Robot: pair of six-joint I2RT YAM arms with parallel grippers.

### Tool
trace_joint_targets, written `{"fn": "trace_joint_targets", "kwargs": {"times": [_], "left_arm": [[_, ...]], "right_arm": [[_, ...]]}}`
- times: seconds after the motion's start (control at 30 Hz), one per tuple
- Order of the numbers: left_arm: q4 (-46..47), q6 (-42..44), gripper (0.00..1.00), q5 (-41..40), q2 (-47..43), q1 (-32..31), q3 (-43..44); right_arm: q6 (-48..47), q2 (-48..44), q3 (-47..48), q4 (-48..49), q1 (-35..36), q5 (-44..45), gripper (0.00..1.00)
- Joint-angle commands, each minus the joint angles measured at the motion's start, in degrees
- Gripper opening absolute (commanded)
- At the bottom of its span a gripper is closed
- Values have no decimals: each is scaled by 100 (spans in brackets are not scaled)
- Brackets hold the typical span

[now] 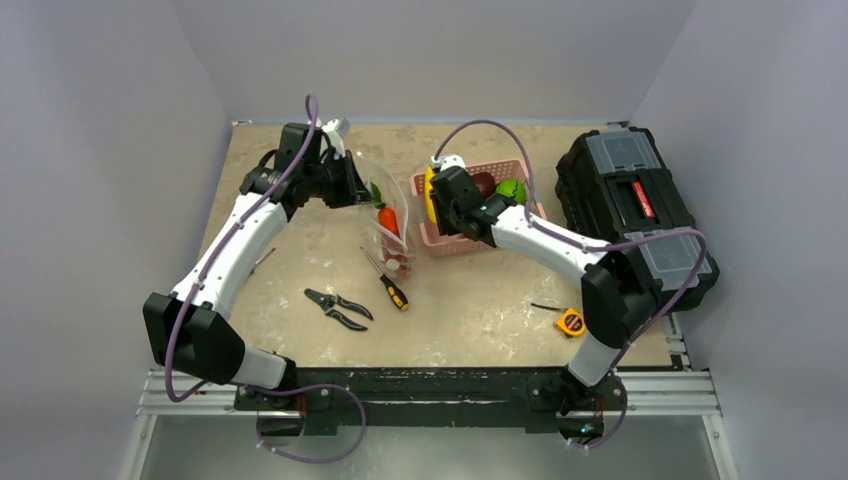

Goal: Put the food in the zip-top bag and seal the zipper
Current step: Pick up the fake fruit from the bin, then place the fake fruit in the zipper food storage bag.

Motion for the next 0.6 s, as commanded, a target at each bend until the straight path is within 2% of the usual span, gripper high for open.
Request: {"fn": "trace_joint_targets", "kwargs": {"times": [0.0, 0.33, 0.47, 0.57], "left_arm": [[169, -79, 0, 134, -4, 41, 47], [144, -85, 0, 140, 33, 41, 64], [181, -94, 0, 119, 8, 41, 34], [180, -101, 0, 162, 7, 41, 41]], "right_arm": [[-92, -611, 32, 160, 8, 45, 0], [-5, -1744, 84, 251, 3, -313, 0], [67, -2206, 117, 480, 7, -837, 0], [275, -2407, -2, 893, 3, -1709, 0]]}}
